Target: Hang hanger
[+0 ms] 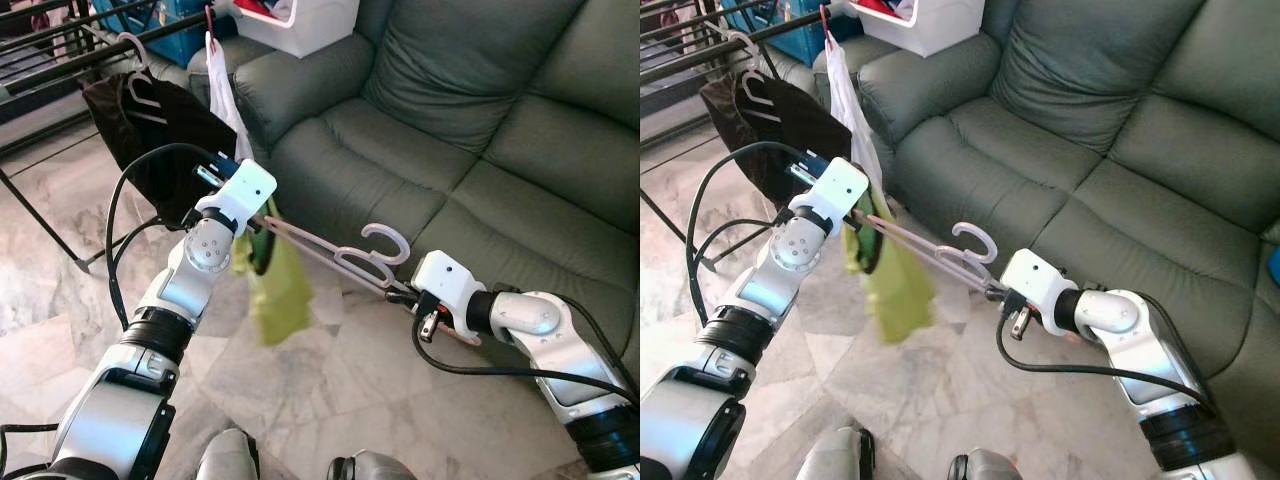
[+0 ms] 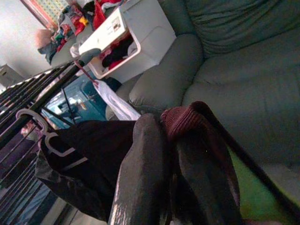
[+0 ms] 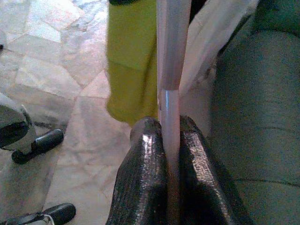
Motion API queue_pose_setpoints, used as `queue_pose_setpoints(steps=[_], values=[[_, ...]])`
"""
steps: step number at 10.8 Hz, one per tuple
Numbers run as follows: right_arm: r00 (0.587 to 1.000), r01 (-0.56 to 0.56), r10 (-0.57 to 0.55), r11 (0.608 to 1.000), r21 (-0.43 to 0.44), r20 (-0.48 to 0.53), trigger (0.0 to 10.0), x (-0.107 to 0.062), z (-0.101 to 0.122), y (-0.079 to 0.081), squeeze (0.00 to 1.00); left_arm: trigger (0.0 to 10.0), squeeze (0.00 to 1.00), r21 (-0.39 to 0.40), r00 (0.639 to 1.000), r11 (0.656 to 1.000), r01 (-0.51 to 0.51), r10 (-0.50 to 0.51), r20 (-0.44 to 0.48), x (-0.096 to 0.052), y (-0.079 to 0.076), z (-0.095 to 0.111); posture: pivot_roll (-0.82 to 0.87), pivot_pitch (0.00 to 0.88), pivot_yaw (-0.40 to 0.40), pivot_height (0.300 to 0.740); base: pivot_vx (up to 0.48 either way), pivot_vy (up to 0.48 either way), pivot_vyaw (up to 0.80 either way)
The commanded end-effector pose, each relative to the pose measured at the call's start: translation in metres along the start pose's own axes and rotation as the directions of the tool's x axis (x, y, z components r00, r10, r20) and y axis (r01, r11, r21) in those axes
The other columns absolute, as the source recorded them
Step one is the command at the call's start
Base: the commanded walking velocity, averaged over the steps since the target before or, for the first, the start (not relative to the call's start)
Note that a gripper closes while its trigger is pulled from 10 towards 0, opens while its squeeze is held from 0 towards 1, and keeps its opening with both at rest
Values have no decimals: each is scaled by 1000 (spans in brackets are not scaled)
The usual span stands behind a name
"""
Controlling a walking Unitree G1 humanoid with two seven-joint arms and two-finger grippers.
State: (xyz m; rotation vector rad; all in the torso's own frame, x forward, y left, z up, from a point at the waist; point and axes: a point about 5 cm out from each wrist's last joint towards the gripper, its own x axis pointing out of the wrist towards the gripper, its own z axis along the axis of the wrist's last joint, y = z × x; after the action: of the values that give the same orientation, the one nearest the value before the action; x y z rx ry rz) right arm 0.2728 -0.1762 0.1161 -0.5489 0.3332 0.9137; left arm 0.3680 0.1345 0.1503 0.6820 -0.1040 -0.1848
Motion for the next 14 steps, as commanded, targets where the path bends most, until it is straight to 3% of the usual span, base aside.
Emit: queue_pose_setpoints(steps=[1, 4, 6, 8, 9, 10, 13, 14], values=[[1000, 28, -28, 997, 65, -8, 10000, 1, -5, -5, 0, 10000, 0, -21, 998, 999, -31, 32, 45, 4, 9, 16, -44, 80, -59, 740, 0, 0, 0], [997, 79, -82, 961, 264, -1, 10000, 17, -22, -13, 0, 10000, 0, -43, 998, 999, -31, 33, 58, 4, 6, 21, -41, 81, -62, 740, 0, 0, 0], [995, 98, -101, 948, 303, -5, 10000, 27, -23, -20, 0, 10000, 0, -59, 992, 998, 19, -12, 129, 1, -1, 37, -29, 83, -65, 740, 0, 0, 0], [996, 86, -93, 934, 346, 4, 10000, 29, -22, -23, 0, 10000, 0, -52, 963, 993, 102, -86, 256, -5, -13, 57, -30, 85, -66, 740, 0, 0, 0], [997, 67, -74, 943, 326, 8, 10000, 26, -23, -23, 0, 10000, 0, -14, 946, 993, 119, -109, 305, -7, -20, 64, -32, 86, -69, 740, 0, 0, 0], [997, 70, -81, 944, 323, 20, 10000, 23, -21, -26, 0, 10000, 0, 20, 950, 993, 114, -115, 291, -7, -23, 61, -32, 86, -69, 740, 0, 0, 0], [998, 57, -61, 972, 228, 9, 10000, -5, -17, -29, 0, 10000, 0, 58, 977, 994, 94, -103, 187, -3, -15, 38, -45, 87, -68, 740, 0, 0, 0], [1000, 31, -30, 979, 200, -6, 10000, -17, -17, -28, 0, 10000, 0, 21, 988, 995, 96, -98, 119, -2, -9, 21, -53, 84, -64, 740, 0, 0, 0]])
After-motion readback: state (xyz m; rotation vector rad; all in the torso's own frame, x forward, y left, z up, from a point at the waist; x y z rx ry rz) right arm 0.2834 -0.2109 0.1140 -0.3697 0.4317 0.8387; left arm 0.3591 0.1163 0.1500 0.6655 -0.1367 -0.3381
